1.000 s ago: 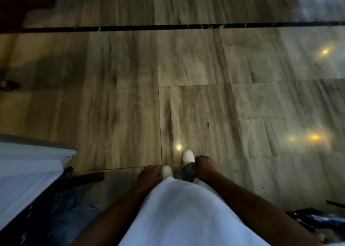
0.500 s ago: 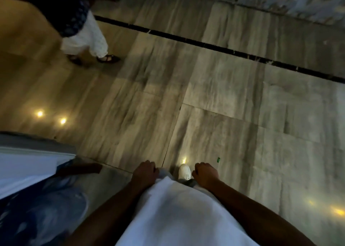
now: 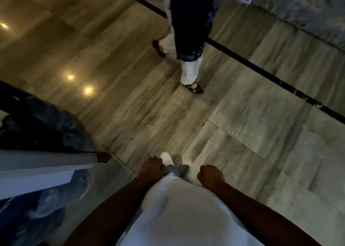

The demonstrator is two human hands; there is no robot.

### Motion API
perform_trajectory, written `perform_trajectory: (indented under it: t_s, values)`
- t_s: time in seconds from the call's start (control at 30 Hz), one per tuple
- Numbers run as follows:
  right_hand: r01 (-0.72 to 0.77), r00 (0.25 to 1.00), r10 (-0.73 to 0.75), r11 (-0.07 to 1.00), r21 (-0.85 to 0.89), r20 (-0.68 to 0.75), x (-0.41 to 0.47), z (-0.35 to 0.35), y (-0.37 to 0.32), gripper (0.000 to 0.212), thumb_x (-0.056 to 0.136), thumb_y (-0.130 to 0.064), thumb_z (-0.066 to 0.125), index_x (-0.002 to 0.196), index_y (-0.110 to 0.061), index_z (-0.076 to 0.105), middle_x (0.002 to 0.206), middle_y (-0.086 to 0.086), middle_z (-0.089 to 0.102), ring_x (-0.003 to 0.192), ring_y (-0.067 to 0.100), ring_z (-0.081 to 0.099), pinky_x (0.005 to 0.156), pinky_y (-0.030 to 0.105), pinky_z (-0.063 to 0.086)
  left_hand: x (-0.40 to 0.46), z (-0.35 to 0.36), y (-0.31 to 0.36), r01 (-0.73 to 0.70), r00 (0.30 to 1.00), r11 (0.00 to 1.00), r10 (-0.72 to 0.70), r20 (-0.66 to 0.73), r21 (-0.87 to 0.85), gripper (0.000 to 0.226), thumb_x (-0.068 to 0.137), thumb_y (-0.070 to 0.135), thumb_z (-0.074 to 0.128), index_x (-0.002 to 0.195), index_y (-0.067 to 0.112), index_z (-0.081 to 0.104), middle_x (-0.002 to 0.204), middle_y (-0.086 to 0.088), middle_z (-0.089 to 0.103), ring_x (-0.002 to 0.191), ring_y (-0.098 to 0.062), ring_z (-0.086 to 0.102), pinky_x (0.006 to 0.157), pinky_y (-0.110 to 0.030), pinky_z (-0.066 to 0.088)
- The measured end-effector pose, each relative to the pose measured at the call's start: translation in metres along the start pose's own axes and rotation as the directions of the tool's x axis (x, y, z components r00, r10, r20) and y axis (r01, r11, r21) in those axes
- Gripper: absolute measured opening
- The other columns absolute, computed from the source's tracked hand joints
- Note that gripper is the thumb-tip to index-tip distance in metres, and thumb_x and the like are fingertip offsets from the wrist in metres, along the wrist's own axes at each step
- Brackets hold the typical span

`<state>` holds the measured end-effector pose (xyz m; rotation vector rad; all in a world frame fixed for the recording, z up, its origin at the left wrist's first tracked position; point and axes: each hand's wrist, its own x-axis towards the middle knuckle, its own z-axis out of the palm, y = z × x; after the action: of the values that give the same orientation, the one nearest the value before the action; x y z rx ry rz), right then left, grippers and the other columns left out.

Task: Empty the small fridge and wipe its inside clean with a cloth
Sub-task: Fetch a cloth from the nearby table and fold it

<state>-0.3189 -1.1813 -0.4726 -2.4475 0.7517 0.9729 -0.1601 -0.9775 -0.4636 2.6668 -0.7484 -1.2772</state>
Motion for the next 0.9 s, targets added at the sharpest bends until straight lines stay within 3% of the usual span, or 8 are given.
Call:
perform_trajectory:
  t_s: [0.13,0.27,0.33,0.53,0.6,0.7,0.8,0.9]
  values:
    - [0.052,0.998,-0.053,0.997,-0.052,-0.015,0.045,-0.052,-0.038,0.032,0.1,-0.036,0.044,0.112,-0.013,0.062,0.118,0.011,0.063,0.113,0.028,0.058,0.089,0.035,0.048,0.028,-0.038,-0.011,0.006,0.999,0.999,-0.008,-0.037,-0.05,0.037,0.099,0.036,0.041,0.109,0.008,0.064,0.119,-0.015,0.061,0.113,-0.033,0.058,0.09,-0.04,0.049]
    - [0.137,0.985,-0.149,0.983,-0.125,-0.091,0.088,-0.104,-0.073,0.031,0.098,-0.037,0.045,0.11,-0.014,0.063,0.114,0.011,0.064,0.112,0.029,0.058,0.089,0.037,0.049,0.077,-0.05,-0.041,-0.001,1.0,0.999,0.001,0.003,-0.036,0.068,0.083,0.059,0.021,0.097,0.009,0.064,0.108,-0.016,0.063,0.103,-0.038,0.06,0.083,-0.044,0.052]
    - [0.174,0.973,-0.193,0.973,-0.151,-0.126,0.111,-0.127,-0.087,0.03,0.098,-0.038,0.046,0.108,-0.015,0.064,0.112,0.01,0.064,0.11,0.03,0.06,0.087,0.036,0.049,0.096,-0.054,-0.05,0.036,0.999,0.999,-0.036,0.03,-0.015,0.057,0.086,0.052,0.03,0.088,0.008,0.065,0.099,-0.015,0.065,0.095,-0.038,0.064,0.075,-0.043,0.056]
    - [0.261,0.949,-0.274,0.96,-0.103,-0.153,0.185,-0.176,-0.112,0.032,0.096,-0.039,0.05,0.109,-0.014,0.065,0.104,0.009,0.07,0.098,0.029,0.067,0.079,0.035,0.05,0.11,-0.136,-0.032,0.175,0.983,0.982,-0.179,-0.049,-0.074,0.036,0.1,0.039,0.042,0.114,0.013,0.062,0.117,-0.009,0.06,0.111,-0.032,0.06,0.087,-0.039,0.049]
    - [0.319,0.928,-0.346,0.929,-0.185,-0.138,0.211,-0.2,-0.121,0.03,0.096,-0.036,0.051,0.108,-0.013,0.068,0.102,0.012,0.07,0.096,0.031,0.068,0.078,0.036,0.051,0.126,-0.144,-0.035,0.172,0.982,0.969,-0.182,-0.042,-0.179,0.047,0.098,0.045,0.033,0.114,0.011,0.061,0.118,-0.012,0.06,0.113,-0.036,0.057,0.088,-0.041,0.049]
    - [0.417,0.871,-0.48,0.836,-0.357,-0.108,0.262,-0.249,-0.138,0.024,0.088,-0.029,0.057,0.087,-0.012,0.073,0.085,0.014,0.07,0.08,0.034,0.069,0.068,0.037,0.053,0.155,-0.17,-0.03,0.246,0.964,0.951,-0.26,-0.055,-0.186,0.047,0.1,0.046,0.034,0.108,0.01,0.062,0.114,-0.015,0.059,0.11,-0.035,0.055,0.085,-0.04,0.047]
    - [0.455,0.843,-0.532,0.786,-0.418,-0.083,0.3,-0.282,-0.147,0.014,0.059,-0.03,0.07,0.055,-0.018,0.065,0.055,0.006,0.061,0.05,0.027,0.062,0.045,0.032,0.049,0.174,-0.212,-0.022,0.312,0.93,0.92,-0.346,-0.122,-0.236,0.036,0.102,0.038,0.042,0.107,0.009,0.063,0.114,-0.015,0.059,0.111,-0.033,0.056,0.084,-0.039,0.046]
    - [0.499,0.821,-0.571,0.735,-0.459,-0.023,0.328,-0.301,-0.154,0.019,0.051,-0.031,0.08,0.053,-0.021,0.064,0.053,0.002,0.059,0.048,0.025,0.06,0.044,0.029,0.046,0.194,-0.246,-0.021,0.339,0.895,0.894,-0.402,-0.192,-0.292,0.033,0.1,0.037,0.045,0.104,0.01,0.064,0.11,-0.013,0.061,0.108,-0.033,0.058,0.08,-0.038,0.046]
